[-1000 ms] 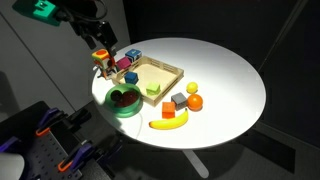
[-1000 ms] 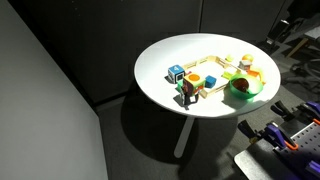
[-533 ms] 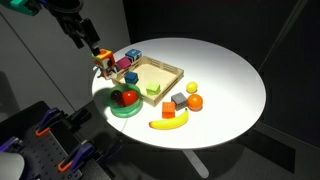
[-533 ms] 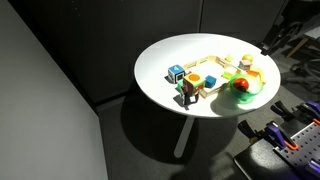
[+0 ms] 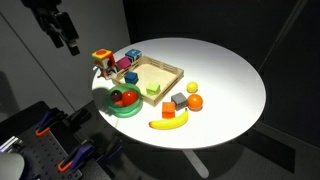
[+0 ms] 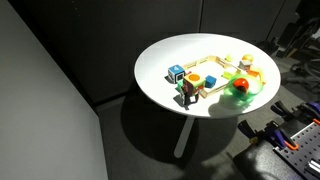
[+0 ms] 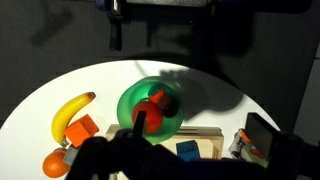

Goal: Put the apple on the table

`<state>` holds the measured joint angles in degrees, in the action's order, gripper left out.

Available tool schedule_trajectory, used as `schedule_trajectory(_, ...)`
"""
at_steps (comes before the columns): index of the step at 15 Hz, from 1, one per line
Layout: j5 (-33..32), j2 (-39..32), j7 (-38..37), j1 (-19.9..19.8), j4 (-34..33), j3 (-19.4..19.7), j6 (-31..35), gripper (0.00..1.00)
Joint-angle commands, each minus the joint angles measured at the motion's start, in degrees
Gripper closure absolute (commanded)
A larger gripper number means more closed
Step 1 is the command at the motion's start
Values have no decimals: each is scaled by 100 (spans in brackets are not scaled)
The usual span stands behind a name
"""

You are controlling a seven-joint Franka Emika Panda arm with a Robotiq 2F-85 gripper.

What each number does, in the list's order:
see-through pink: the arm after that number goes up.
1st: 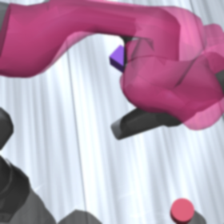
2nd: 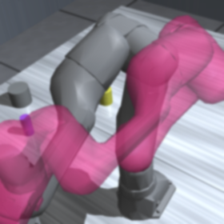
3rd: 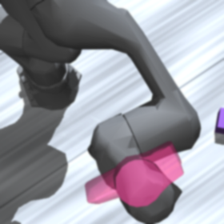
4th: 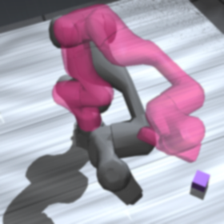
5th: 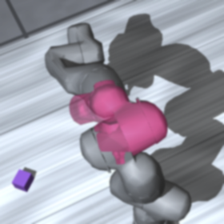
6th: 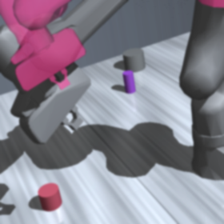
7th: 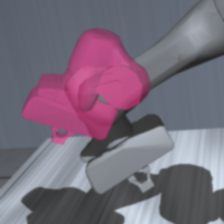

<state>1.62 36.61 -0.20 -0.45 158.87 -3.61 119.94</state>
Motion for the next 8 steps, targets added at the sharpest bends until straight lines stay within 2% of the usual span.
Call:
schedule_trajectory(1, -51, 72, -43, 75, -7, 73, -99, 0)
schedule_trajectory(8, -51, 224, -44, 75, -4, 72, -224, 0)
